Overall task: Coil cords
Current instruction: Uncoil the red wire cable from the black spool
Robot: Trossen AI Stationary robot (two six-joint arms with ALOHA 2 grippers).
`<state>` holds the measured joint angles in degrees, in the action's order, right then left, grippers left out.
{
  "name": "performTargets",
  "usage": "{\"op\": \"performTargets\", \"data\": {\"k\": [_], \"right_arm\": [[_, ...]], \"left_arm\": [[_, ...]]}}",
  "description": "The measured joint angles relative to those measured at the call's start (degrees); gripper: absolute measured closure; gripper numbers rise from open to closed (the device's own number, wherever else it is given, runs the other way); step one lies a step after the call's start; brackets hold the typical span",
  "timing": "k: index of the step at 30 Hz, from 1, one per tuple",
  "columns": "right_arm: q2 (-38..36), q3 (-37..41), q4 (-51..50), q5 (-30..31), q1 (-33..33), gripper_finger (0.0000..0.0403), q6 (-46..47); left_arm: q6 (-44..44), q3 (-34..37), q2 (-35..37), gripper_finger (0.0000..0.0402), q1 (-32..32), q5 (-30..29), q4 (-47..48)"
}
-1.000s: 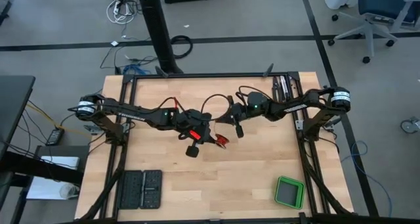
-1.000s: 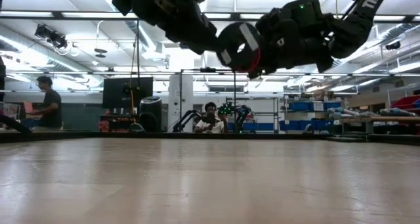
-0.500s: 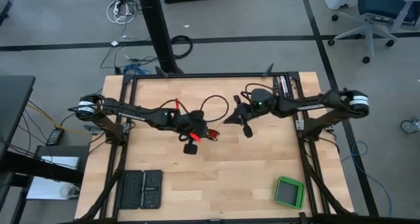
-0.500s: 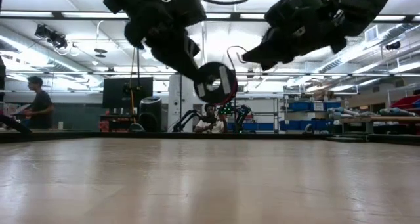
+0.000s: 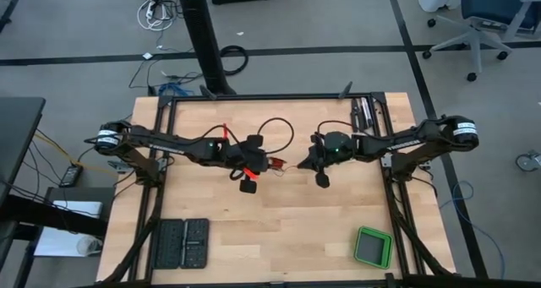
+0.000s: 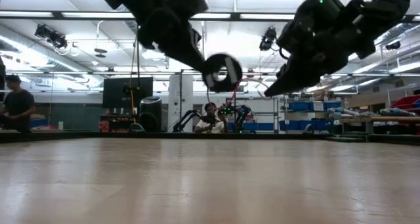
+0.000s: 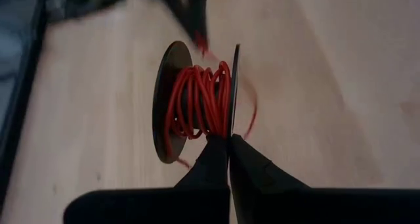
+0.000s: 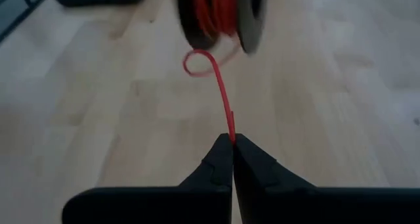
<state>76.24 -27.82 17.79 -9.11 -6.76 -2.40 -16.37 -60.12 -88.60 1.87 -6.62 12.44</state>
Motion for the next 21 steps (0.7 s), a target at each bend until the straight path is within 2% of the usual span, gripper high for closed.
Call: {"op": "performTargets", "data": {"k": [10, 15, 21], "right_arm": [[7.6, 0.5, 20.9, 0.9, -3.1, 0.0403, 4.8], [9.0, -2.6, 27.4, 4.0, -4.6, 0.0403, 7.8], [8.4, -7.0, 27.8, 5.0, -6.6, 0.0403, 7.1]], "left_arm": [[-1.7, -0.1, 0.4, 0.0401, 0.1, 16.1, -13.8], [-1.2, 0.5, 0.2, 0.0401, 0.1, 16.9, -13.9], [1.4, 2.1, 0.2, 0.0401, 0.1, 18.8, -13.7]]}}
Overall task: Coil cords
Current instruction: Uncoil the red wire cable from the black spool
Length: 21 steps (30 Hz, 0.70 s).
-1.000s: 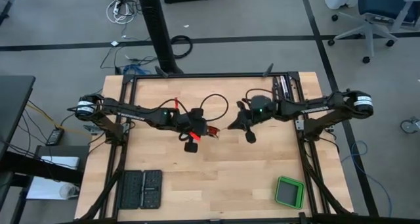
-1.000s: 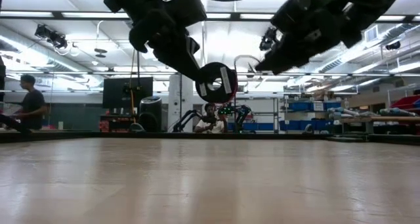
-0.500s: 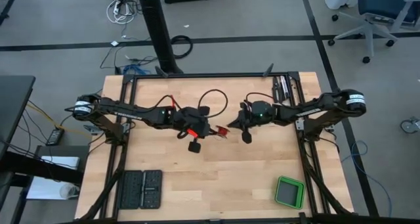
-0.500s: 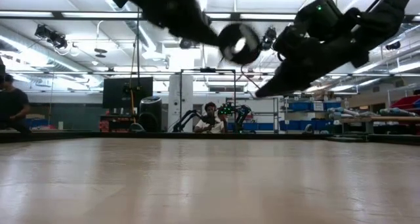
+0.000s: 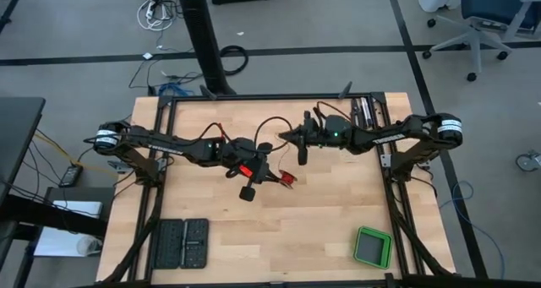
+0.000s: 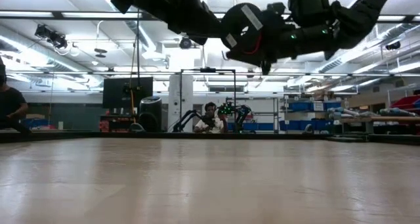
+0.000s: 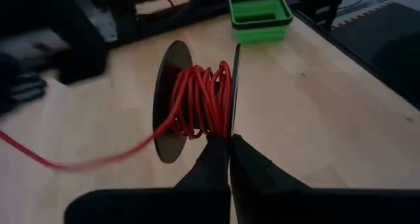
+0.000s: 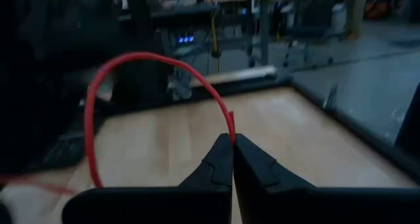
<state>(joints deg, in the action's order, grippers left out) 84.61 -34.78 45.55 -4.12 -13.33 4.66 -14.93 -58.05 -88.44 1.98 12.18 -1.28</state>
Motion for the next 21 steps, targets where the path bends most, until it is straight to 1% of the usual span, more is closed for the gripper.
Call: {"op": "performTargets", "data": {"k": [3, 6, 8, 10, 15, 18, 21], "right_arm": [[-1.2, -0.7, -0.5, 0.0, -1.4, 0.0403, -0.6], [-3.9, -0.8, -0.4, 0.2, -2.8, 0.0403, -0.6], [-5.9, -0.8, -1.7, -0.3, -3.5, 0.0403, -0.7], [-8.6, -0.8, -4.6, -2.2, -3.9, 0.0403, -0.7], [-15.4, -0.9, -17.6, -8.6, -2.8, 0.0403, -1.3], [-18.2, -0.9, -27.4, -9.7, -1.0, 0.0403, -1.3], [-19.3, -0.9, -36.4, -9.0, 0.7, 0.0403, -1.3]], "left_arm": [[0.8, 0.8, 0.0, 0.0401, 0.0, 0.4, 3.1], [3.0, 1.4, 0.0, 0.0401, 0.0, 0.3, 6.2], [4.0, 2.0, 0.0, 0.0401, 0.0, -1.1, 8.1], [5.0, 2.2, 0.0, 0.0401, 0.0, -3.4, 11.7], [6.5, 1.7, 0.0, 0.0401, 0.0, -12.0, 20.6], [6.4, 1.7, 0.0, 0.0401, 0.0, -16.7, 23.2], [6.3, 1.6, 0.0, 0.0401, 0.0, -21.0, 23.8]]}}
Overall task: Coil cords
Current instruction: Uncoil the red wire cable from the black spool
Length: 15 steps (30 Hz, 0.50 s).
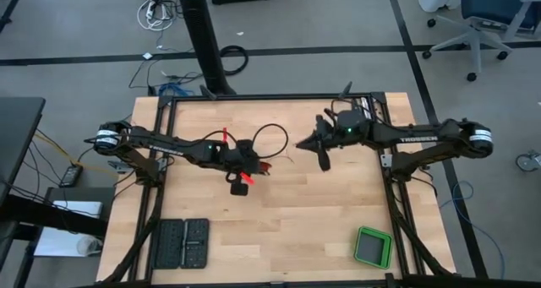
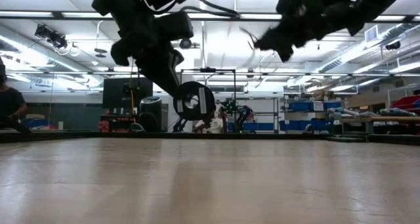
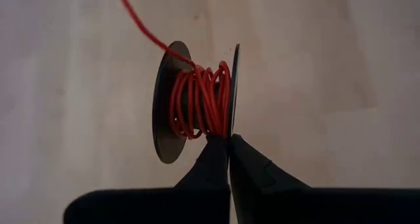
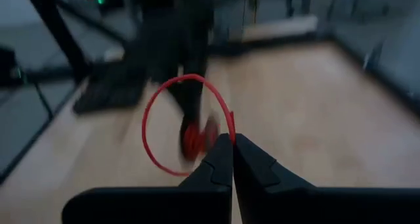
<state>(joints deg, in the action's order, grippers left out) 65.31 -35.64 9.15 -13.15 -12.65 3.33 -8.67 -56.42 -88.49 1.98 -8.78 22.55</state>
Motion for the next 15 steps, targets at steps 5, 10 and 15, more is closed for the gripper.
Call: {"op": "performTargets", "data": {"k": [5, 10, 15], "right_arm": [[0.3, 0.0, -10.6, 0.2, 2.3, 0.0403, 0.8], [2.3, 0.0, -19.7, 1.5, 3.3, 0.0394, 3.1], [5.9, 0.0, -31.2, 6.3, 3.3, 0.0353, 9.5]], "left_arm": [[-2.4, 0.0, 0.0, 0.0401, 0.0, -4.4, -0.3], [-3.9, -0.6, 0.0, 0.0401, 0.0, -4.9, -1.4], [-6.2, -1.9, 0.2, 0.0401, 0.0, -3.0, -1.7]]}}
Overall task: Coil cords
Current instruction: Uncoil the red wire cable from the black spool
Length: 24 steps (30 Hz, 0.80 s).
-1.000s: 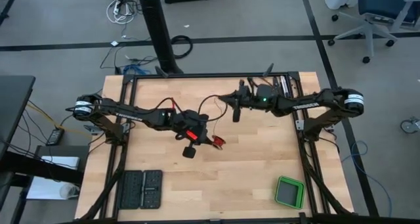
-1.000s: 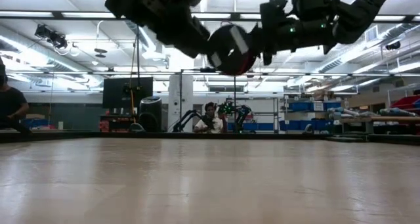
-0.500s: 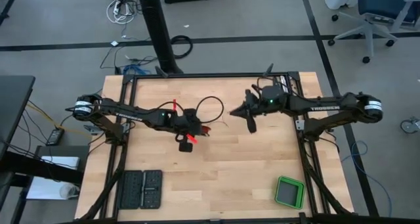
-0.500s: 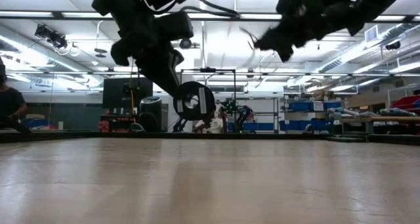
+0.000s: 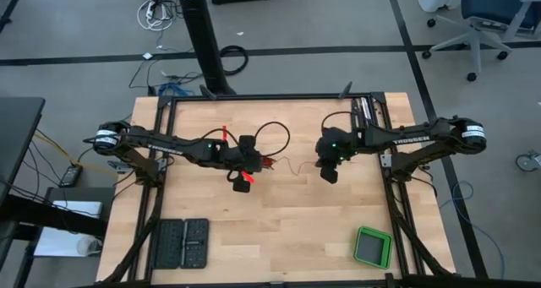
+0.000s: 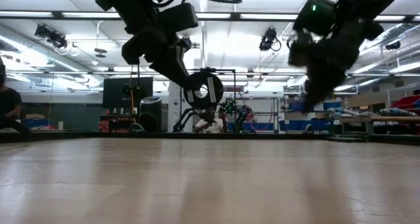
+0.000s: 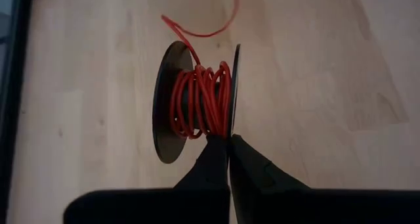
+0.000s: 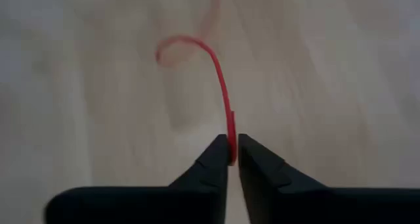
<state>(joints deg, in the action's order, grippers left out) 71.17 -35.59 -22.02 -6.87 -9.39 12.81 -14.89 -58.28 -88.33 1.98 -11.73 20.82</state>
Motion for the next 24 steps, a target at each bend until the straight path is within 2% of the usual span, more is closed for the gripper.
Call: {"op": "performTargets", "data": {"k": [4, 7, 9, 10, 12, 15, 18, 21, 24], "right_arm": [[1.7, 0.0, -6.3, -3.9, 0.0, 0.0316, 5.0], [1.7, 0.0, -9.2, -12.9, 0.2, 0.0299, 5.6], [1.2, 0.0, -8.2, -19.2, 0.5, 0.0293, 3.7], [0.9, 0.0, -5.9, -20.6, 0.6, 0.0291, 2.1], [0.8, 0.0, 1.4, -19.0, 1.1, 0.029, -0.1], [0.8, 0.0, 13.1, -11.1, 2.2, 0.0291, -3.3], [0.8, 0.0, 19.7, -2.8, 3.0, 0.0292, -9.5], [0.9, 0.0, 24.7, 0.6, 3.8, 0.0291, -15.5], [0.9, 0.0, 27.9, 0.9, 4.3, 0.0292, -17.9]], "left_arm": [[-0.7, -0.2, 0.0, 0.0401, -0.4, 2.7, -0.9], [-1.3, -0.2, 0.0, 0.0401, -0.5, 4.5, -1.3], [-1.4, -0.2, 0.0, 0.0401, -0.5, 5.4, -1.8], [-1.4, -0.3, 0.0, 0.0401, -0.5, 6.1, -2.0], [-2.3, -1.0, 0.0, 0.0401, -0.5, 8.1, -2.1], [-3.4, -1.8, 0.0, 0.0401, -0.5, 8.8, -4.2], [-3.8, -2.7, 0.0, 0.0401, -0.5, 8.9, -4.4], [-3.8, -3.2, 0.0, 0.0401, -0.5, 8.9, -4.9], [-3.5, -3.2, 0.0, 0.0401, -0.5, 8.9, -5.3]]}}
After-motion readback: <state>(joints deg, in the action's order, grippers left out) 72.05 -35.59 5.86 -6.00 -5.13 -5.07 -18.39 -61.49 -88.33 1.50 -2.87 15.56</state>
